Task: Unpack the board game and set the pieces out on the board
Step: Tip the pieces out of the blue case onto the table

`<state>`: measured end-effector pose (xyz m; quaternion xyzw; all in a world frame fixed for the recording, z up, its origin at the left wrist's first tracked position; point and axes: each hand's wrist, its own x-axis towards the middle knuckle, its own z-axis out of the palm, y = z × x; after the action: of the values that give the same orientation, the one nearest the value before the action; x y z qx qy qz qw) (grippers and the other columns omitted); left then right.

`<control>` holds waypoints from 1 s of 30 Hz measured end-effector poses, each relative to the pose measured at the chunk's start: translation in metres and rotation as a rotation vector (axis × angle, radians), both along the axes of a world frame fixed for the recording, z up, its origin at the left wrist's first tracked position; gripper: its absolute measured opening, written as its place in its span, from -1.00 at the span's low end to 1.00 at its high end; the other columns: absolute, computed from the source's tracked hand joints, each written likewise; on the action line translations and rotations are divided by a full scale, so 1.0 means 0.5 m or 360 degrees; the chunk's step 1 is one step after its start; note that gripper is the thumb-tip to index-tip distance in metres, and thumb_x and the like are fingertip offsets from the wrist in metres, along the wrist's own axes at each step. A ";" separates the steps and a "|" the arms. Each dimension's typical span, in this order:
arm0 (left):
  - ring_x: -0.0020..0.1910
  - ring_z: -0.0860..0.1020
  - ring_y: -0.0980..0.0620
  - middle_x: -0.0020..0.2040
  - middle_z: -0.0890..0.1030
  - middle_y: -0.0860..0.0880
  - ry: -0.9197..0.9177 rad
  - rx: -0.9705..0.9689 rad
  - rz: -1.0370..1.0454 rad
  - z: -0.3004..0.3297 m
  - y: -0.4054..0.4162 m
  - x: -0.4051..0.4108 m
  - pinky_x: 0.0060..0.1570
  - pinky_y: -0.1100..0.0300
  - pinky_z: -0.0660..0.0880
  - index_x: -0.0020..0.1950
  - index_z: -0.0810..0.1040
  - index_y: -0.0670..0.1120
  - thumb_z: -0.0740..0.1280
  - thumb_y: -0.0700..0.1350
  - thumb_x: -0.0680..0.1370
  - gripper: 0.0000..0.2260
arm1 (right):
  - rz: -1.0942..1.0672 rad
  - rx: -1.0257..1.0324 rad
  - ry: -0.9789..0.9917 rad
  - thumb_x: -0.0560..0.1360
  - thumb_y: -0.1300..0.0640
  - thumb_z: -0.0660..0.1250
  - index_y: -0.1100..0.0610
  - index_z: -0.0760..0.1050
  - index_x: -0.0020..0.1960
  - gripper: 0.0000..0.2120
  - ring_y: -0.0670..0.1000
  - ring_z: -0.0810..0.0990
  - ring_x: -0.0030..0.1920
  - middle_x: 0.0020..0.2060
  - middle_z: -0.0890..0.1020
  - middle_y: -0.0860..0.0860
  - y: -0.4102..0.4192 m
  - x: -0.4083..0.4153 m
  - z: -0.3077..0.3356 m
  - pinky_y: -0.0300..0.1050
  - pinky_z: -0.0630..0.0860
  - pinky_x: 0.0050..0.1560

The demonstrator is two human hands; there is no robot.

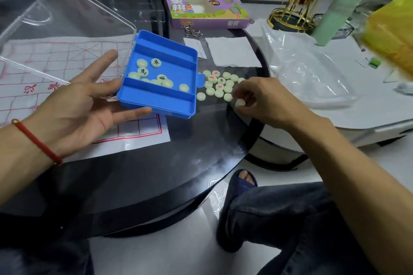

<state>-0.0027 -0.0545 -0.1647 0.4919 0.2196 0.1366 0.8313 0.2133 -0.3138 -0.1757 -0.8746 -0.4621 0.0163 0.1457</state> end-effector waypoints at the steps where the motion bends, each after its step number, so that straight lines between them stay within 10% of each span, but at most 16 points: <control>1: 0.13 0.66 -0.21 0.18 0.68 -0.10 -0.0005 0.0009 -0.0005 0.002 0.000 -0.002 -0.13 -0.12 0.66 0.53 0.33 0.13 0.14 -0.29 0.66 -0.50 | 0.0008 0.0000 0.0006 0.44 0.16 0.46 0.10 0.64 0.07 -0.79 -0.03 0.60 -0.16 -0.10 0.63 0.00 -0.001 -0.004 -0.001 -0.08 0.57 -0.06; 30: 0.08 0.69 -0.14 0.09 0.71 -0.13 -0.0114 -0.0257 0.0486 0.020 0.007 -0.061 -0.13 -0.05 0.66 0.59 0.21 0.06 0.21 -0.33 0.63 -0.43 | -0.0074 0.0524 0.0413 0.60 0.15 0.28 0.12 0.68 0.15 -0.77 -0.02 0.64 -0.03 -0.02 0.71 0.02 0.145 -0.108 0.095 -0.15 0.53 0.00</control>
<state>-0.0332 -0.0508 -0.1544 0.3794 0.2723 0.2607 0.8450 0.1594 -0.2415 -0.1282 -0.8400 -0.4156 0.0497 0.3453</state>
